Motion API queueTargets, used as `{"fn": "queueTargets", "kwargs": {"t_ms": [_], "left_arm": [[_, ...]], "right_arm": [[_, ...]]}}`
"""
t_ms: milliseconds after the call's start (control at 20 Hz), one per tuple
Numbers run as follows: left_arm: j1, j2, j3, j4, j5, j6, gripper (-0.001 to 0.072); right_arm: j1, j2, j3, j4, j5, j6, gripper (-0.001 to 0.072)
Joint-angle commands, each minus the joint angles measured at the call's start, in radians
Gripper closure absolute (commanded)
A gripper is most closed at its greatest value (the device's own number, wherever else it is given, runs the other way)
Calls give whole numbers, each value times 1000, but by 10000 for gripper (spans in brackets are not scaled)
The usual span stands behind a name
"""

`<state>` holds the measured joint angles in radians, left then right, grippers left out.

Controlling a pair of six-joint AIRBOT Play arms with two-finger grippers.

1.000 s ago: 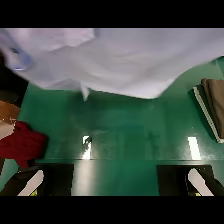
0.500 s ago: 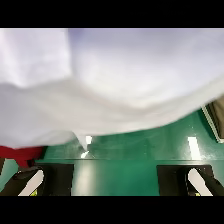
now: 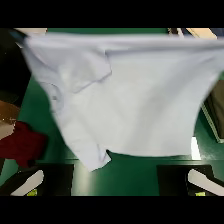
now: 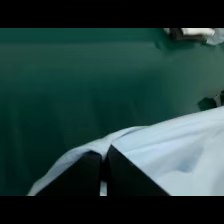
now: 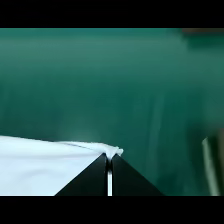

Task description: Fold the shirts.

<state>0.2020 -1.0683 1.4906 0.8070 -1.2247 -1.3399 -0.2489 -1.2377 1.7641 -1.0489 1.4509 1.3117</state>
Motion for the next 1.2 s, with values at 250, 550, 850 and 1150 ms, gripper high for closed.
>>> {"fn": "queueTargets", "kwargs": {"t_ms": [250,550,850,1150], "left_arm": [[1,-449,-159,-189,323,198,680],[2,-488,-142,-306,507,355,680],[2,-483,-106,-89,260,306,681],[2,-484,-116,196,37,210,681]], "right_arm": [[186,-478,-77,0,-246,18,695],[188,-528,-64,8,-455,43,695],[204,-521,-29,-48,-272,40,695],[239,-449,-257,-131,-230,39,696]]}}
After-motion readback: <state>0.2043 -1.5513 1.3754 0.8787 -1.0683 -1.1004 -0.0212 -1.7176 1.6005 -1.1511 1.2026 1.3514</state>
